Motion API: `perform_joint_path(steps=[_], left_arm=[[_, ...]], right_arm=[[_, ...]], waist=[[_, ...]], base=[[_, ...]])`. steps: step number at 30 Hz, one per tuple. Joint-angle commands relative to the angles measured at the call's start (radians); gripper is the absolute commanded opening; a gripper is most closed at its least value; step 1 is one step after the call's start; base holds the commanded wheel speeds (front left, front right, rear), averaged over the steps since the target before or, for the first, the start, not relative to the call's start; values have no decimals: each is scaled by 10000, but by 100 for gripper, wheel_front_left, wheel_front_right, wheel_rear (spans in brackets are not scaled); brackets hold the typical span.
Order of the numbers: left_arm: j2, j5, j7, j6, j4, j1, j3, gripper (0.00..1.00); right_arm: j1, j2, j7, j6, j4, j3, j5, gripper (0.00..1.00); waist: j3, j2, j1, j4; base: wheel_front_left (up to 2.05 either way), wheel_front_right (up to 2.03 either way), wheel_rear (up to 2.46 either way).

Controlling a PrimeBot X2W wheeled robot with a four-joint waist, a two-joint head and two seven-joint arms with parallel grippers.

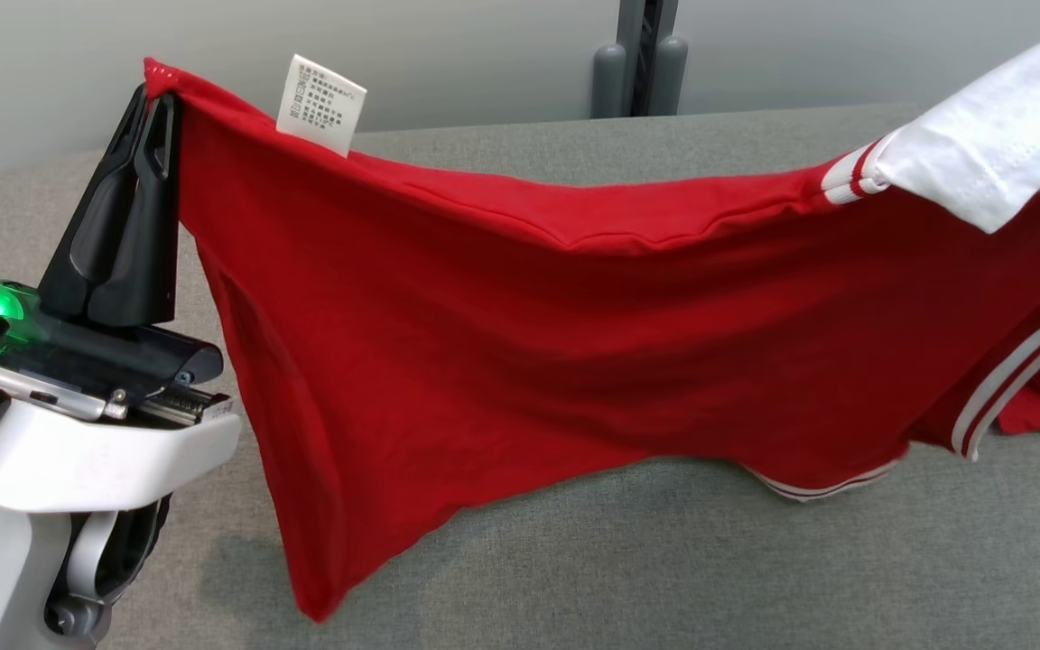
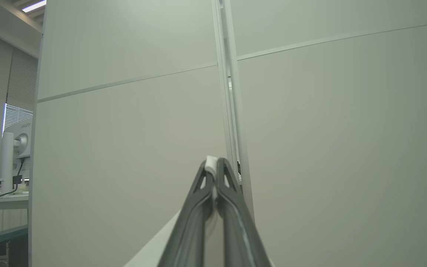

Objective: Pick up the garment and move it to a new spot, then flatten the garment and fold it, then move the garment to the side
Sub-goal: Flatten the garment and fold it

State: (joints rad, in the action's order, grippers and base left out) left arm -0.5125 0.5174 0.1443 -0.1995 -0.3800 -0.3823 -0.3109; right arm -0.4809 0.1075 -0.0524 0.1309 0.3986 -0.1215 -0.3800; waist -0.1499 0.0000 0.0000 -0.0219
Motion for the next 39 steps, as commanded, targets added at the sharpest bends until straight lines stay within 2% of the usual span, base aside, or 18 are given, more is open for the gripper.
perform_joint_path(steps=[1, 8, 14, 19, 20, 21, 28, 33, 39], left_arm=[[9, -43, 41, -3, 53, -174, 25, 0], [131, 127, 255, 416, 790, -988, -40, 0], [409, 76, 497, 1256, 2347, -2803, -359, 0], [984, 57, 859, 1993, 4406, -4818, -539, 0], [1281, 60, 974, 2288, 5392, -5582, -581, 0], [1412, 54, 1035, 2416, 5828, -5984, -580, 0], [2184, 124, 1179, 2937, 9076, -7973, -485, 0], [2581, 347, 1197, 3130, 11072, -8696, -509, 0], [2873, 596, 1197, 3286, 12251, -8556, -586, 0]], right_arm=[[-117, 55, -103, -5, -190, 21, -68, 0], [-1127, 340, -92, -5, -1380, 252, -172, 0], [-3238, 876, 150, -5, -3494, 805, -439, 0], [-5593, 1187, 587, -5, -5639, 1480, -550, 0], [-6530, 1232, 914, -5, -6553, 1813, -484, 0], [-7012, 1253, 1098, -5, -6964, 1961, -463, 0], [-9574, 933, 2620, -5, -9986, 2486, -819, 0], [-10356, 657, 3026, -5, -11679, 2884, -1398, 0], [-9817, 672, 3145, -5, -12392, 3565, -2167, 0]], waist=[[-116, 0, 0, -32], [-463, 0, 0, -144], [-929, 0, 0, -412], [-1407, 0, 0, -702], [-1550, 0, 0, -820], [-1623, 0, 0, -869], [-1791, 0, 0, -989], [-1765, 0, 0, -984], [-1968, 0, 0, -924]], base=[[0, 0, 0], [0, 0, 0], [0, 0, 0], [0, 0, 0], [0, 0, 0], [0, 0, 0], [0, 0, 0], [0, 0, 0], [0, 0, 0]])
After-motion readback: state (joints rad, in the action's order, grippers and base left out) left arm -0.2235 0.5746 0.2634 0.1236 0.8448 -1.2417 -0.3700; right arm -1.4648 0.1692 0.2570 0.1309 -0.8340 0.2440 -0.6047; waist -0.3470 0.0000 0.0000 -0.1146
